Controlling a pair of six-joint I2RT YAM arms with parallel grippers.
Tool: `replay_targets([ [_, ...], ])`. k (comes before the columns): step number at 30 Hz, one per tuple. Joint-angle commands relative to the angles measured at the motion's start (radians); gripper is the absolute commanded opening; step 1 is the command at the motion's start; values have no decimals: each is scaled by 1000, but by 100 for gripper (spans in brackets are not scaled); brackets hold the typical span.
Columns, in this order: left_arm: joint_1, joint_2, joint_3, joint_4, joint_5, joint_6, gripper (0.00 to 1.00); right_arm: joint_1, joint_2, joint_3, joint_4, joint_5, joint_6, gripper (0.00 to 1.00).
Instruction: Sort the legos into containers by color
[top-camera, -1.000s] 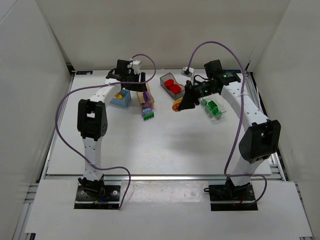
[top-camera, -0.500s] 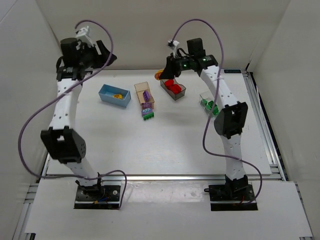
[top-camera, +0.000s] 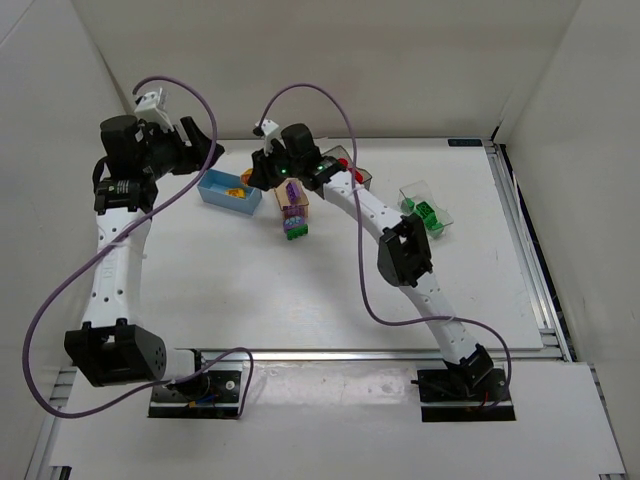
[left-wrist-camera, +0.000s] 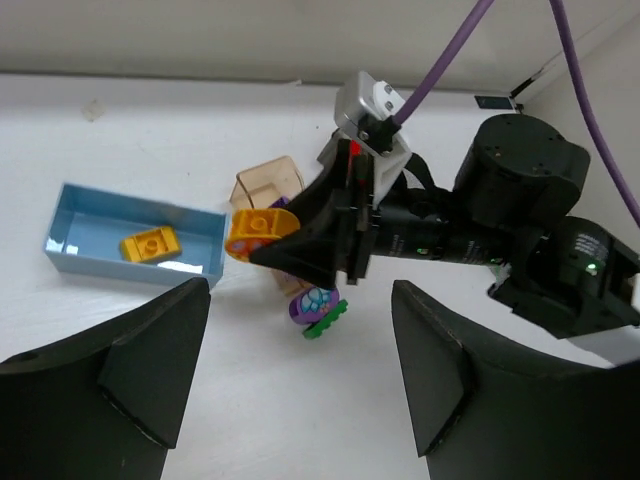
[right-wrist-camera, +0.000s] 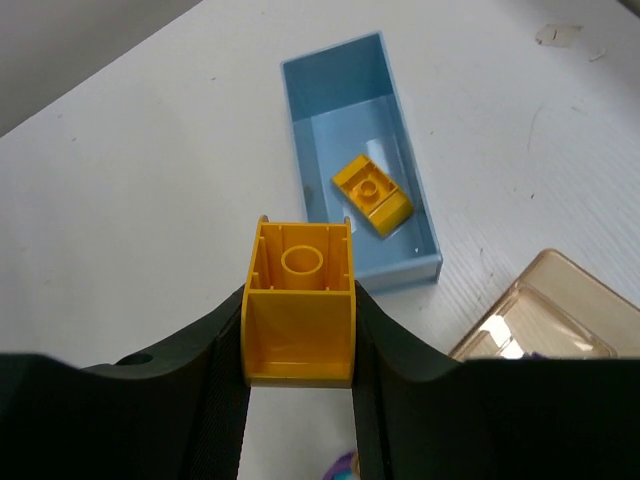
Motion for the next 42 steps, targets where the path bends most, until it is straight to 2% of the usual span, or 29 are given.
replay_targets([
  [1, 9, -56, -18, -27, 1, 7, 84, 12, 49, 71, 188, 167, 6, 5],
  [7, 9, -80, -52, -38, 12, 13, 84, 37, 110, 50, 327, 224, -8, 5],
  [11, 9, -85, -64, -39, 16, 10, 84, 37, 164, 42, 416, 201, -8, 5],
  [15, 12, -84, -66, -46, 12, 10, 85, 37, 241, 165, 388, 148, 3, 5],
  [20, 34, -73, -67, -47, 12, 3, 85, 55, 264, 179, 397, 117, 3, 8],
  [22, 44, -68, -70, -46, 15, -2, 85, 61, 270, 186, 399, 109, 4, 13],
  [25, 57, -64, -73, -46, 24, -13, 85, 61, 281, 197, 396, 94, -2, 38],
  [29, 61, -59, -79, -46, 27, -11, 86, 65, 278, 194, 410, 68, -23, 61],
  [30, 63, -61, -81, -46, 30, -13, 86, 68, 276, 179, 414, 65, -31, 64],
  [33, 66, -54, -82, -43, 36, -19, 86, 77, 253, 163, 436, 54, -57, 70],
  [38, 67, -50, -82, -36, 62, -7, 86, 69, 164, 99, 410, 71, -106, 72],
  [42, 55, -44, -98, -39, 137, 48, 83, -6, -128, -132, 330, 34, -132, 75],
])
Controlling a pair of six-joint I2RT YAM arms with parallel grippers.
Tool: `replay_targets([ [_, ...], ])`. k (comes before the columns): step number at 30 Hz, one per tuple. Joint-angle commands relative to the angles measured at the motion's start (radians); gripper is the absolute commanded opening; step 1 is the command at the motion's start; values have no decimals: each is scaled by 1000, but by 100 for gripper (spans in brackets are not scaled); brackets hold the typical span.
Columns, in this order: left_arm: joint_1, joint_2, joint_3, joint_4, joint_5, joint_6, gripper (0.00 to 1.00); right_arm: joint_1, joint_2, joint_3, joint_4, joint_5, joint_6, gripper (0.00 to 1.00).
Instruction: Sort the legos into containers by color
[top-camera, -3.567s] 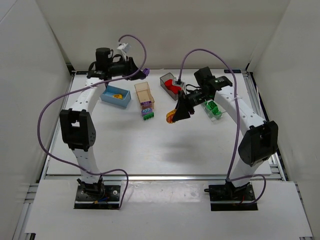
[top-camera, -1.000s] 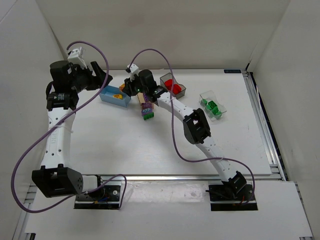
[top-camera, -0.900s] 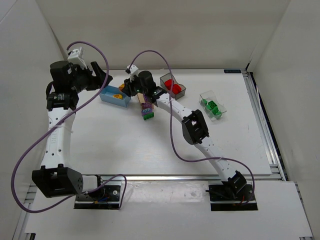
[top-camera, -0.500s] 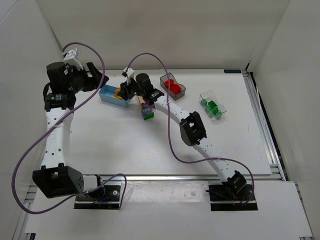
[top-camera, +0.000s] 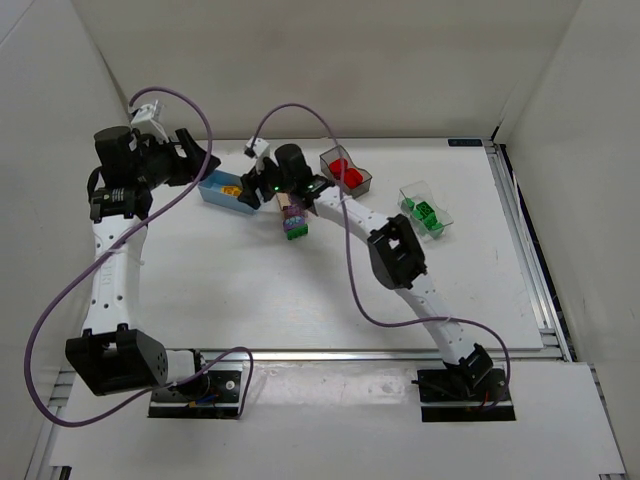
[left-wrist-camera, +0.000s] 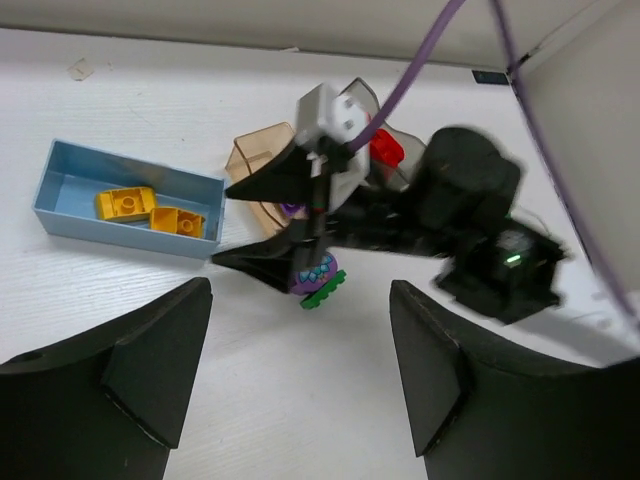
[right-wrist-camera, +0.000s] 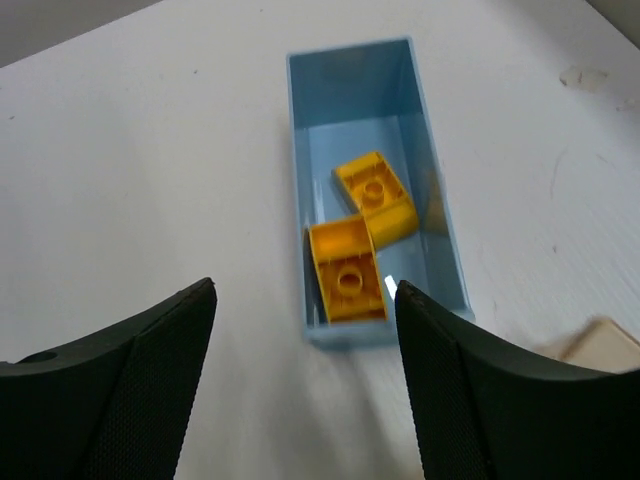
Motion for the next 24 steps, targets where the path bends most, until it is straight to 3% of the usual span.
replay_targets([
  [1, -14, -4, -22, -5, 84, 60, 82, -89, -324, -165, -29, -52, -47, 77],
  [5, -56, -11, -97, -68, 152, 160, 74, -190, -580, -362, -184, -146, -106, 81],
  [8, -86, 11, -119, -172, 181, 273, 68, -277, -729, -416, -425, -239, -213, 82],
  [9, -103, 22, -120, -208, 183, 292, 66, -300, -772, -419, -577, -270, -280, 80],
  [12, -148, 57, -143, -274, 138, 388, 65, -362, -821, -458, -796, -358, -400, 71],
  [13, -212, 66, -146, -280, 131, 407, 65, -370, -836, -485, -877, -353, -428, 69],
  [17, -318, 135, -133, -303, 39, 441, 66, -406, -942, -718, -866, -325, -428, 67],
  [24, -506, 305, -108, -262, -89, 428, 64, -515, -1011, -784, -875, -263, -371, 67],
])
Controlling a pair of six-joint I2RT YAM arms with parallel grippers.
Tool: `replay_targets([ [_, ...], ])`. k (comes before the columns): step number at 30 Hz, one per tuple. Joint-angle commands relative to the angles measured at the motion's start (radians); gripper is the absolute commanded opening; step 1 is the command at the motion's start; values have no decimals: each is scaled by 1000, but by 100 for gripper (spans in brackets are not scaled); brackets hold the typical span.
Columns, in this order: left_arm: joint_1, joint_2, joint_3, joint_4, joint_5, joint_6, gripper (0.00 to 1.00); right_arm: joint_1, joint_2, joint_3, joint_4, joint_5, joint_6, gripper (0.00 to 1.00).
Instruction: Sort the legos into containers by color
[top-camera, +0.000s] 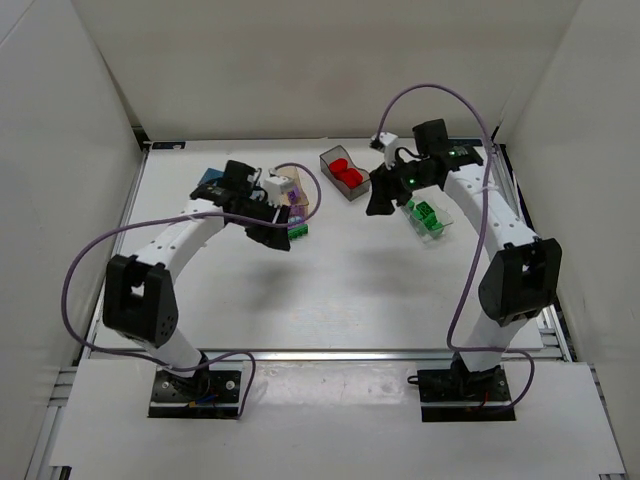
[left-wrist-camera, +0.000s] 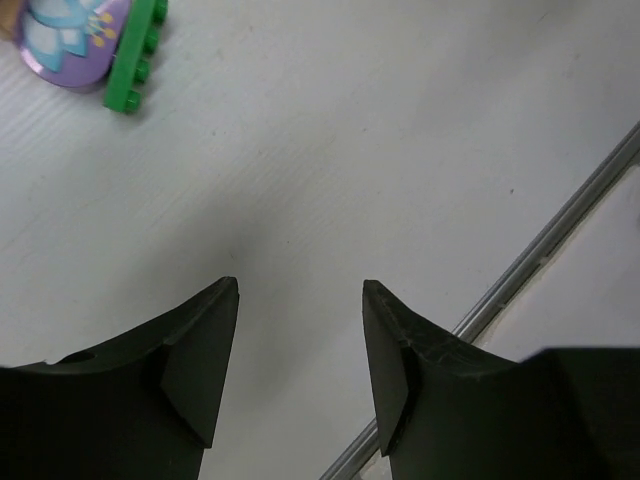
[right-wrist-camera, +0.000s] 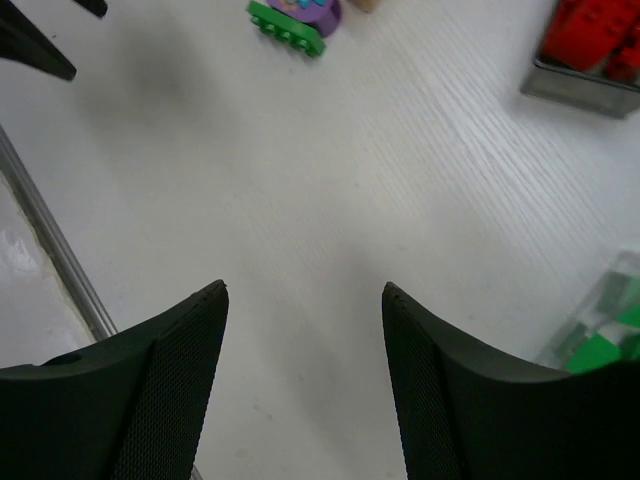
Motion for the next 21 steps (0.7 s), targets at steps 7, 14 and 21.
replay_targets([
  [7, -116, 134, 67, 120, -307, -50, 76, -98, -138, -49, 1, 34, 38, 68],
  [14, -136, 235, 125, 160, -375, 18, 90, -101, -174, -67, -7, 49, 38, 69],
  [21, -133, 334, 197, 157, -332, 55, 91, -114, -170, -62, -10, 53, 30, 69],
])
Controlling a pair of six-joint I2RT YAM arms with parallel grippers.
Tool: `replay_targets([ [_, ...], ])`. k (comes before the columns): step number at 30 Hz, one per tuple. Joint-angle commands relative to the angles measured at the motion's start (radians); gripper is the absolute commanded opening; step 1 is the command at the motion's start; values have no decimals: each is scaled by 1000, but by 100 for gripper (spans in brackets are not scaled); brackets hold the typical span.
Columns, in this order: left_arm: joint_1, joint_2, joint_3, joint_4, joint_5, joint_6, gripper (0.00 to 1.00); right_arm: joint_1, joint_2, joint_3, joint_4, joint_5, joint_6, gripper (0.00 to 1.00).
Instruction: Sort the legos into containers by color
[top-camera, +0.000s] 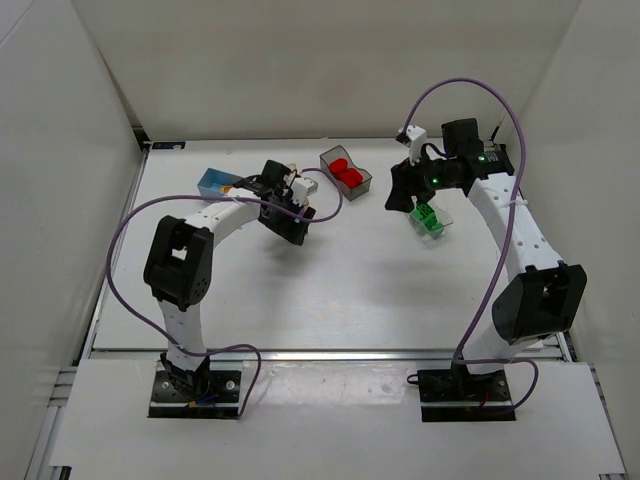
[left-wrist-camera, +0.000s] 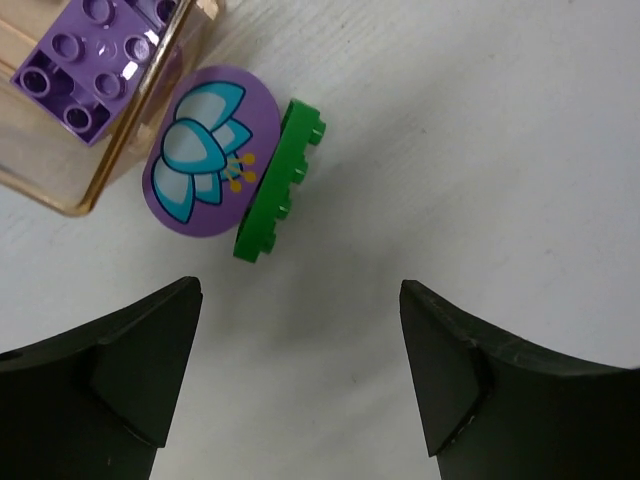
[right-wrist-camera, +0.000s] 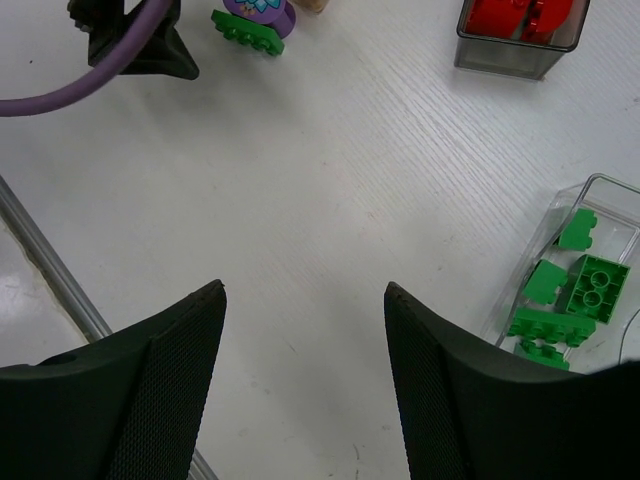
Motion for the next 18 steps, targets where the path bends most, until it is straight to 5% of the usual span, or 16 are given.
replay_targets([
  [1, 0, 24, 55, 16, 14, 28, 91, -9, -23, 0, 1, 4, 1, 69],
  [18, 6, 176, 189, 13, -7, 97, 92, -32, -12, -8, -1, -6, -5, 69],
])
